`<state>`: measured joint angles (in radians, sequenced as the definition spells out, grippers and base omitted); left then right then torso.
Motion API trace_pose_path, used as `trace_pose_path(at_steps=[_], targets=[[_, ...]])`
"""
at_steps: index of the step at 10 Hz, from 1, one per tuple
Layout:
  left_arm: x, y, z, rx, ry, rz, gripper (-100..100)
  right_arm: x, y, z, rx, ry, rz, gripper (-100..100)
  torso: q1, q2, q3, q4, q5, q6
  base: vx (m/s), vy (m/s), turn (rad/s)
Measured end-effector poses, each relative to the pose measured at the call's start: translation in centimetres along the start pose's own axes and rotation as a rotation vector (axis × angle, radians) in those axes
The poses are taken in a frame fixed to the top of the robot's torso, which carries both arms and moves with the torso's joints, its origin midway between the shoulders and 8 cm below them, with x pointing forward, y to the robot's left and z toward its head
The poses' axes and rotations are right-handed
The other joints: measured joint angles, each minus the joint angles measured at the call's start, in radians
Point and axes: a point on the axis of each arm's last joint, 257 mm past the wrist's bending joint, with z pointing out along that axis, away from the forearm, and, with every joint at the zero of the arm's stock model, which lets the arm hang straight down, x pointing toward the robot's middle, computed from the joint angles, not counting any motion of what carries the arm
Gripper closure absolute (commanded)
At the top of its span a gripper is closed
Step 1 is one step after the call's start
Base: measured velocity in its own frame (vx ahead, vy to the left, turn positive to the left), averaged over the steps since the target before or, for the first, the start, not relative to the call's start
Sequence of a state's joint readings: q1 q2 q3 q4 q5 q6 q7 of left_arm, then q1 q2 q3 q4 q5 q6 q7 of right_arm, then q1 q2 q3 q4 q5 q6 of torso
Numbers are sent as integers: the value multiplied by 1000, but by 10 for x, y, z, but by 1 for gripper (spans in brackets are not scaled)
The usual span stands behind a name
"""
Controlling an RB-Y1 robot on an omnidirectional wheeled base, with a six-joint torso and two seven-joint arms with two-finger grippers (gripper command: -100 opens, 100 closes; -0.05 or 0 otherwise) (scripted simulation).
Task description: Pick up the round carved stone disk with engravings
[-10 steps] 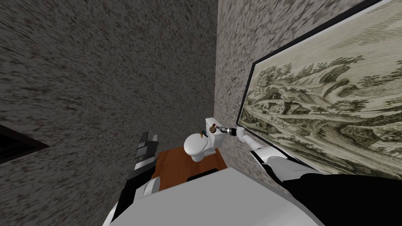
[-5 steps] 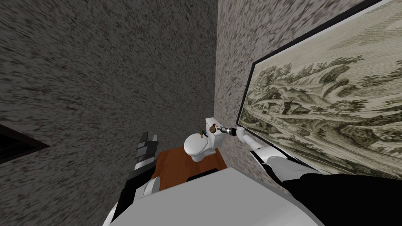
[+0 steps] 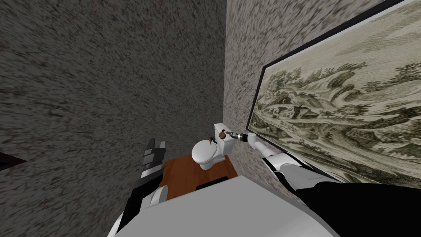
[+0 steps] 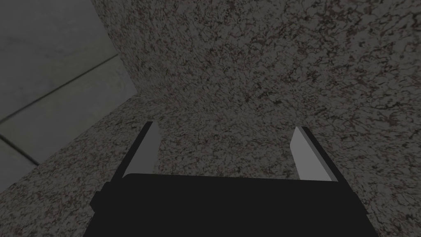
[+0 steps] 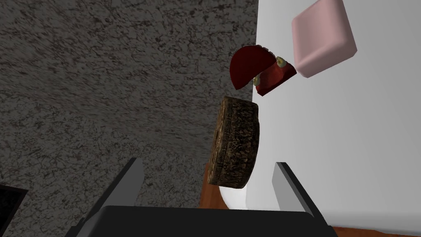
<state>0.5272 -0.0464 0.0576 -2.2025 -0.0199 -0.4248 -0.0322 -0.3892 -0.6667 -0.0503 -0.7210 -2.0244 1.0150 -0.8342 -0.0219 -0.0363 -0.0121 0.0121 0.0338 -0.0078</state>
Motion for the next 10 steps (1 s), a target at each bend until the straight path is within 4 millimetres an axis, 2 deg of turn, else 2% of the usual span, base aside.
trace_pose_path(at_steps=[4, 8, 10], targets=[[0, 0, 0, 0, 0, 0, 0, 28, 3, 3, -28, 81, -24, -100, -1, -2, -1, 0, 0, 0, 40, 31, -103], [0, 0, 0, 0, 0, 0, 0, 50, 0, 6, -43, 154, -48, -100, -3, -6, -3, 1, 2, -3, 63, 4, -21], [0, 0, 0, 0, 0, 0, 0, 58, 0, 10, -58, 185, -71, -100, -3, -5, -2, 2, 3, -4, -43, -33, 4]])
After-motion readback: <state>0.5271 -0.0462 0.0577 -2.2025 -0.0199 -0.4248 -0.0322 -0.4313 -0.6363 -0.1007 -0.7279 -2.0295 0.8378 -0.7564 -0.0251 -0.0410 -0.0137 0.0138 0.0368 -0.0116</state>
